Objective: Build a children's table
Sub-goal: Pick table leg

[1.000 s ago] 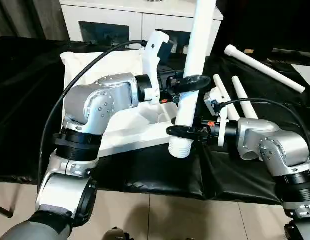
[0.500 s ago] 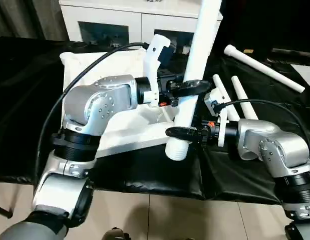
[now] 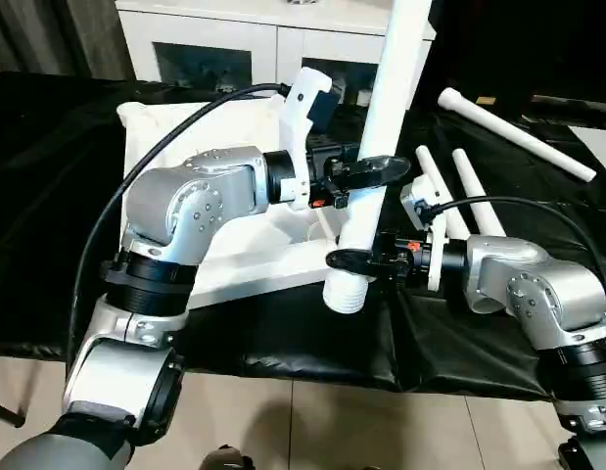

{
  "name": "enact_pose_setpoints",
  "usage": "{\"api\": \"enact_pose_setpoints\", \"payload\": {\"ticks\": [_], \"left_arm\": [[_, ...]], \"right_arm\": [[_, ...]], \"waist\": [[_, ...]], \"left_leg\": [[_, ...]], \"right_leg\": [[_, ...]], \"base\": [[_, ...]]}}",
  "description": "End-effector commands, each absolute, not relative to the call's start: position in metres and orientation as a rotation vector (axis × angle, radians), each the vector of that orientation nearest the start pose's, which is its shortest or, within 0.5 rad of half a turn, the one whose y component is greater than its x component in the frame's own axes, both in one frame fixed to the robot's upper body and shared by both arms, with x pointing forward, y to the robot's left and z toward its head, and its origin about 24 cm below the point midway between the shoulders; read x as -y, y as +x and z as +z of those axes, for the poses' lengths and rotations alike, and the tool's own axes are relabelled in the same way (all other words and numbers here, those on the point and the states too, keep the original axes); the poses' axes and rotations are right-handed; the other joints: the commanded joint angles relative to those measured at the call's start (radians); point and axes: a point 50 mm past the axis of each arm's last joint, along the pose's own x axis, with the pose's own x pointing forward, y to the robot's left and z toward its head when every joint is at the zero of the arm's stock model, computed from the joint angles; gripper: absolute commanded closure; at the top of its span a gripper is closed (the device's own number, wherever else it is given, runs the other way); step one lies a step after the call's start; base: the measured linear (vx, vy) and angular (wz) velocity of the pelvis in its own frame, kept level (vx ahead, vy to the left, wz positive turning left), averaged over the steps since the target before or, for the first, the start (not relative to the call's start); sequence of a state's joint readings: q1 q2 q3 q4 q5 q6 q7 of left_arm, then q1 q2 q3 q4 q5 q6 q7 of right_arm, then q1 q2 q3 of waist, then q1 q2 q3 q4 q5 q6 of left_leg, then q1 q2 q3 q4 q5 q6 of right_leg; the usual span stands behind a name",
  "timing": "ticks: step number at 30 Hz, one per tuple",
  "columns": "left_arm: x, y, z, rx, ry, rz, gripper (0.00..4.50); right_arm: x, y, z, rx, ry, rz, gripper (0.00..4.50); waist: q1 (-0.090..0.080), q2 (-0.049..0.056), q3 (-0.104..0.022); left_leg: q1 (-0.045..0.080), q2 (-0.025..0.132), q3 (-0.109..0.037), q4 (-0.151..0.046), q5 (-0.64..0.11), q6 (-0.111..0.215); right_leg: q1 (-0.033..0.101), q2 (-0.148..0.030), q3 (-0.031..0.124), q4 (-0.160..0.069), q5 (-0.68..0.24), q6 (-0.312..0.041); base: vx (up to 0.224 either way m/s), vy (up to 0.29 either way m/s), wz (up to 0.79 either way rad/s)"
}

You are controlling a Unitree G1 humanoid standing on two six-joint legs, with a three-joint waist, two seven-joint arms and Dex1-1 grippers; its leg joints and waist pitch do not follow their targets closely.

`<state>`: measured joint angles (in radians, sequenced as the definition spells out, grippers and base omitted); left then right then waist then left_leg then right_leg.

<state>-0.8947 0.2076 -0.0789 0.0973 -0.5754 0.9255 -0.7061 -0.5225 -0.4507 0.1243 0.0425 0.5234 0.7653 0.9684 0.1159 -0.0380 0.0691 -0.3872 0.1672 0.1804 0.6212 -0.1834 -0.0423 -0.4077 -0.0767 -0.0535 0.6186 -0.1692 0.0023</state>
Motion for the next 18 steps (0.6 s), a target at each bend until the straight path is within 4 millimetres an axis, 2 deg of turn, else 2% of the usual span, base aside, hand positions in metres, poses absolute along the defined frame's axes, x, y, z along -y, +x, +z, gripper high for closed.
{"api": "enact_pose_setpoints", "payload": {"ticks": [1, 2, 3, 5, 9, 10, 14, 15, 17, 18], "left_arm": [[-0.056, 0.329, 0.213, -0.191, -0.157, -1.183, 2.7], [-0.057, 0.331, 0.212, -0.205, -0.163, -1.154, 2.7], [-0.058, 0.333, 0.211, -0.216, -0.167, -1.135, 2.35], [-0.06, 0.334, 0.209, -0.221, -0.167, -1.121, 2.0], [-0.072, 0.339, 0.202, -0.216, -0.21, -1.034, 1.78], [-0.073, 0.339, 0.201, -0.217, -0.214, -1.027, 1.58], [-0.083, 0.342, 0.198, -0.198, -0.261, -0.959, 1.28], [-0.086, 0.343, 0.197, -0.168, -0.279, -0.934, 1.28], [-0.087, 0.343, 0.197, -0.139, -0.268, -0.934, 1.05], [-0.09, 0.346, 0.195, -0.082, -0.207, -0.876, 1.05]], "right_arm": [[0.137, 0.301, 0.13, -0.337, 0.13, 1.169, 2.65], [0.137, 0.302, 0.13, -0.331, 0.132, 1.158, 2.65], [0.137, 0.303, 0.13, -0.326, 0.134, 1.15, 2.65], [0.137, 0.304, 0.131, -0.312, 0.133, 1.129, 2.65], [0.141, 0.316, 0.133, -0.221, 0.147, 0.929, 2.65], [0.141, 0.317, 0.133, -0.214, 0.147, 0.913, 2.66], [0.144, 0.323, 0.132, -0.175, 0.171, 0.787, 2.66], [0.145, 0.324, 0.13, -0.162, 0.19, 0.742, 2.66], [0.146, 0.325, 0.13, -0.152, 0.197, 0.712, 2.66], [0.147, 0.327, 0.129, -0.131, 0.207, 0.656, 2.66]], "waist": [[0.004, -0.007, -0.082], [0.003, -0.007, -0.082], [0.002, -0.005, -0.082], [0.003, -0.004, -0.081], [0.001, -0.001, -0.082], [0.001, 0.003, -0.082], [-0.002, 0.002, -0.083], [-0.005, 0.008, -0.082], [-0.005, 0.006, -0.082], [-0.002, 0.013, -0.084]], "left_leg": [[0.019, 0.057, -0.02, -0.073, -0.102, 0.013], [0.019, 0.057, -0.02, -0.073, -0.101, 0.013], [0.019, 0.056, -0.019, -0.073, -0.102, 0.012], [0.02, 0.056, -0.019, -0.073, -0.108, 0.011], [0.022, 0.055, -0.02, -0.075, -0.116, -0.01], [0.022, 0.055, -0.02, -0.075, -0.117, -0.013], [0.022, 0.053, -0.02, -0.077, -0.13, -0.021], [0.022, 0.054, -0.02, -0.078, -0.137, -0.025], [0.022, 0.054, -0.02, -0.08, -0.146, -0.025], [0.025, 0.055, -0.022, -0.08, -0.144, -0.027]], "right_leg": [[0.057, -0.074, 0.042, -0.056, -0.143, -0.245], [0.057, -0.074, 0.042, -0.056, -0.139, -0.247], [0.057, -0.073, 0.042, -0.056, -0.136, -0.249], [0.056, -0.074, 0.042, -0.059, -0.146, -0.248], [0.053, -0.072, 0.041, -0.059, -0.155, -0.241], [0.053, -0.072, 0.041, -0.058, -0.153, -0.24], [0.055, -0.07, 0.041, -0.058, -0.15, -0.231], [0.053, -0.07, 0.042, -0.061, -0.149, -0.229], [0.053, -0.07, 0.041, -0.064, -0.162, -0.222], [0.052, -0.069, 0.041, -0.063, -0.155, -0.218]], "base": [[0.0, 0.0, 0.0], [0.0, 0.0, 0.0], [0.0, 0.0, 0.0], [0.0, 0.0, 0.0], [0.0, 0.0, 0.0], [0.0, 0.0, 0.0], [0.0, 0.0, 0.0], [0.0, 0.0, 0.0], [0.0, 0.0, 0.0], [0.0, 0.0, 0.0]]}}
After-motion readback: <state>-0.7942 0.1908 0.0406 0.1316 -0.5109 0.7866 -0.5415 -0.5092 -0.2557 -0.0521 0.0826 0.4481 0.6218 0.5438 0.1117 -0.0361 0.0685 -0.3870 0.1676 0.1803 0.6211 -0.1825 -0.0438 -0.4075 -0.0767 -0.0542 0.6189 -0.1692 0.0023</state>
